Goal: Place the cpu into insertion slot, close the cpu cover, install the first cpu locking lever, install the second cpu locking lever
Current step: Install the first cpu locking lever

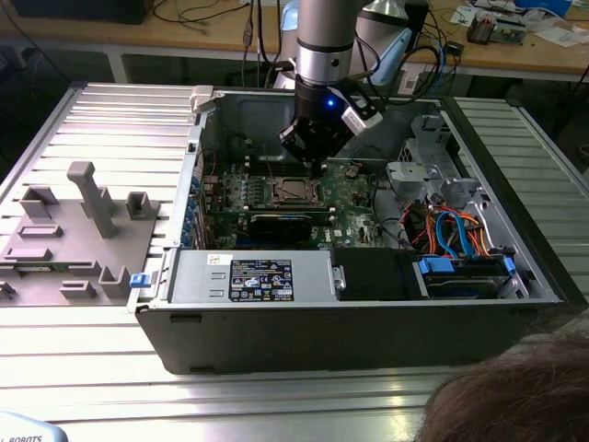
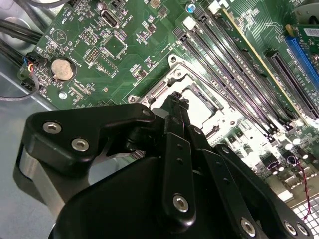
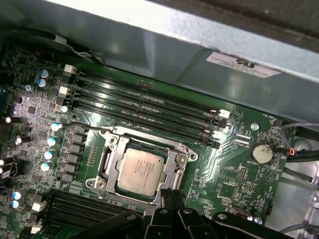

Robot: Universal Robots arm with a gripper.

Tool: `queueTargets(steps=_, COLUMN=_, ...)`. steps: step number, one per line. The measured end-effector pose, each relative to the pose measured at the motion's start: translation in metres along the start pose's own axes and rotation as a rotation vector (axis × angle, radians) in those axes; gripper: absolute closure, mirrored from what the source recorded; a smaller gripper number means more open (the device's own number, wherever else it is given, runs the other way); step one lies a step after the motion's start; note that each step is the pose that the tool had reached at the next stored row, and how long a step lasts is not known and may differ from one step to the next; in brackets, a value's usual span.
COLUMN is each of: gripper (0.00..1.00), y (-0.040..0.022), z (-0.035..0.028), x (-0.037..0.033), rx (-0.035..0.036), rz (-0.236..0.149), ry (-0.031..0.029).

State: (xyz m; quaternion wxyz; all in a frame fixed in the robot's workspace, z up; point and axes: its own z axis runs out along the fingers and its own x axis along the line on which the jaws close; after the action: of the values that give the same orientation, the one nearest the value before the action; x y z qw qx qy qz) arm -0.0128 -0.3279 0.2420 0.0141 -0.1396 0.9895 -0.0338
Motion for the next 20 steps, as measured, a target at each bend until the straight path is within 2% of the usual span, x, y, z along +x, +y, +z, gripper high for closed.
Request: queueTargets(steps=20, gripper=0.89, y=0.0000, z=0.0000, x=0.0000, rx=-0.0005, rz=-0.029, ry=-0.0021)
